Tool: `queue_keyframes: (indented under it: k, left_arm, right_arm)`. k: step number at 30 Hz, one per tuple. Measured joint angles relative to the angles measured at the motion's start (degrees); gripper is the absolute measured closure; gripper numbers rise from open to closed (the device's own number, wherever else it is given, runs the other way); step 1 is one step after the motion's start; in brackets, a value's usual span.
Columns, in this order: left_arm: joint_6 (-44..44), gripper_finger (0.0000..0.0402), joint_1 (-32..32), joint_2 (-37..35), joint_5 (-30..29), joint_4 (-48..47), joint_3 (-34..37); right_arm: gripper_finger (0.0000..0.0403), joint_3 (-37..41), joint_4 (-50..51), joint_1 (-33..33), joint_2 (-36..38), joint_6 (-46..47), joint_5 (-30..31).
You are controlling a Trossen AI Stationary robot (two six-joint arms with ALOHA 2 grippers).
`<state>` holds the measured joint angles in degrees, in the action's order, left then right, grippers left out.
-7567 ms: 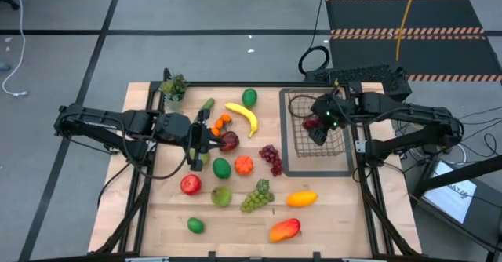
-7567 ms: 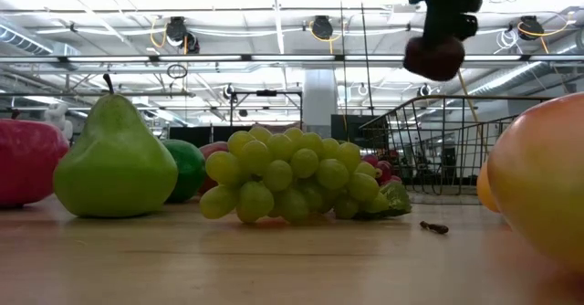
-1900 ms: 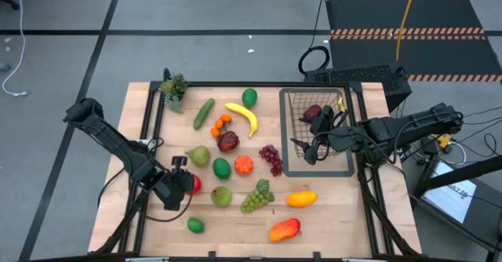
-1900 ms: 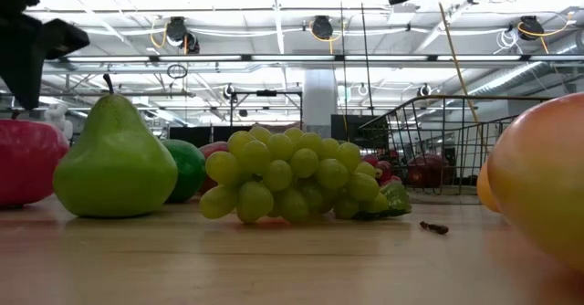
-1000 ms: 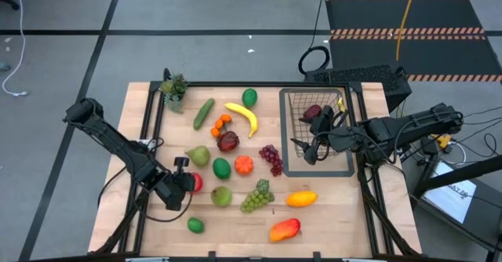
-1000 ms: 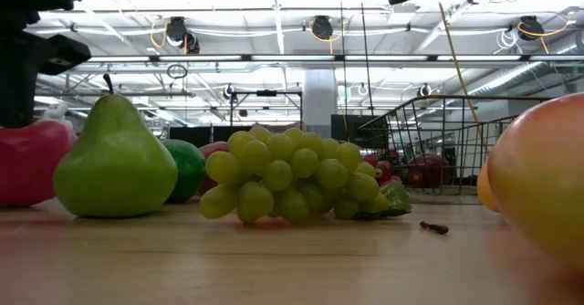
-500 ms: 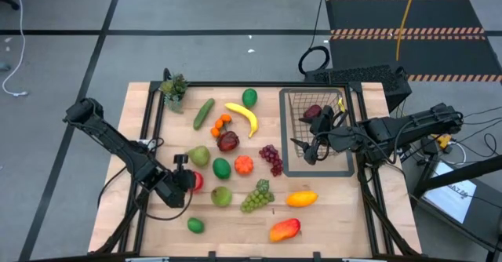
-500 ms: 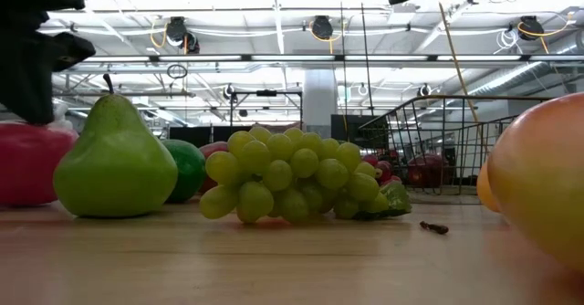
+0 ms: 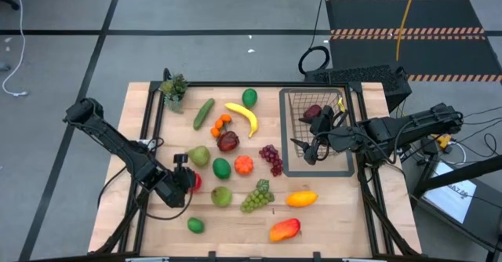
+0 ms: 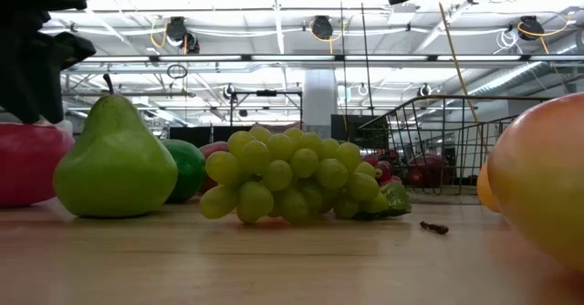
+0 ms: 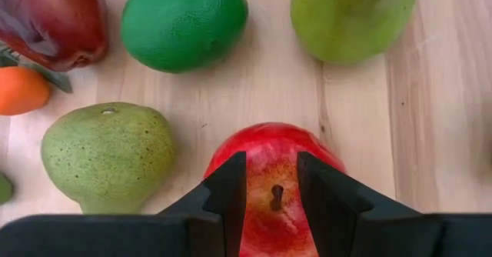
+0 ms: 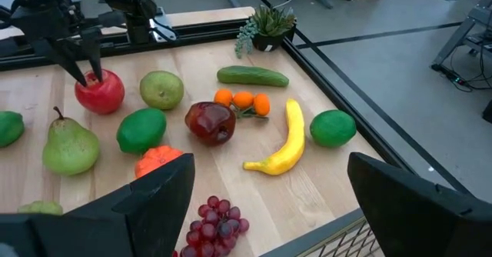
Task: Build produce basket
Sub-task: Put the bottom apple into the gold wire basket
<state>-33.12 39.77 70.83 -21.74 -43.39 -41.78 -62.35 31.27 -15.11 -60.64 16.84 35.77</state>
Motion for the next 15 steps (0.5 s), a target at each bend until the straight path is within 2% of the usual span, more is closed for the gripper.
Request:
queue_keyframes:
  k: [15]
  left_arm:
    - [1.2,0.0282,0.0,-2.1,0.5,-1.7,0.0]
  right_arm:
    - [0.0067,0.0,0.1,0.0,0.0,0.0,0.0]
